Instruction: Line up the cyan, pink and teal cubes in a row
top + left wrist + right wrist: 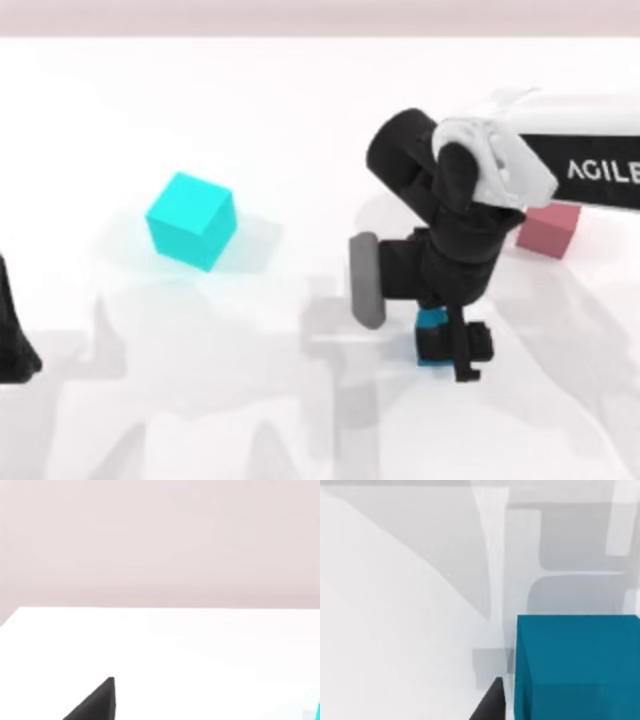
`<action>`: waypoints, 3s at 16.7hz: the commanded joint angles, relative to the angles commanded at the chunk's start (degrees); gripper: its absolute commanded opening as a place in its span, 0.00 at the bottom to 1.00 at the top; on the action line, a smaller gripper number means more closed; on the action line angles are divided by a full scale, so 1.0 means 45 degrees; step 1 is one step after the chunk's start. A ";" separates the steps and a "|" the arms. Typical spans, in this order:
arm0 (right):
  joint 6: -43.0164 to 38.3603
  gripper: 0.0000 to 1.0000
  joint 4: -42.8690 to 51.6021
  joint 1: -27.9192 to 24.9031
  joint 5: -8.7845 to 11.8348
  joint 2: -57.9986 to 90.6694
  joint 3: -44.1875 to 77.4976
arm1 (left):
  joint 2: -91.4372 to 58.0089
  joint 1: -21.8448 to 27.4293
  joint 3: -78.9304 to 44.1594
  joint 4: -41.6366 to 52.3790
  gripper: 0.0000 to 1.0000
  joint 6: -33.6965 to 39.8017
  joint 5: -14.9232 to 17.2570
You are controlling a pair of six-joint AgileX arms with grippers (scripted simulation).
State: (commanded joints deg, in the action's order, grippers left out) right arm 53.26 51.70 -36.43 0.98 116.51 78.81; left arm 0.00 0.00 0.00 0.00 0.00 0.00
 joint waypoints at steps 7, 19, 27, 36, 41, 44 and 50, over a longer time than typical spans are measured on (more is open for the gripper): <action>0.0000 1.00 0.0000 0.0000 0.0000 0.0000 0.0000 | 0.0000 0.0000 0.0000 0.0000 1.00 0.0000 0.0000; 0.0088 1.00 0.2830 -0.0037 0.0006 -0.0824 0.1922 | 0.0000 0.0000 0.0000 0.0000 1.00 0.0000 0.0000; 0.0136 1.00 0.3363 0.0459 -0.0020 -0.0572 0.2679 | 0.0000 0.0000 0.0000 0.0000 1.00 0.0000 0.0000; 0.0155 1.00 0.4750 0.5265 -0.0256 0.2631 0.7282 | 0.0000 0.0000 0.0000 0.0000 1.00 0.0000 0.0000; 0.0158 1.00 0.4709 0.5320 -0.0254 0.2682 0.7302 | 0.0000 0.0000 0.0000 0.0000 1.00 0.0000 0.0000; 0.0125 1.00 0.3831 0.5338 -0.0265 0.2917 0.6592 | 0.0000 0.0000 0.0000 0.0000 1.00 0.0000 0.0000; 0.0123 1.00 0.1022 0.5335 -0.0272 0.3680 0.4605 | 0.0000 0.0000 0.0000 0.0000 1.00 0.0000 0.0000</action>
State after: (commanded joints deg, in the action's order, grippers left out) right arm 53.82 56.30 -12.42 -0.25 133.07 99.54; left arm 0.00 0.00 0.00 0.00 0.00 0.00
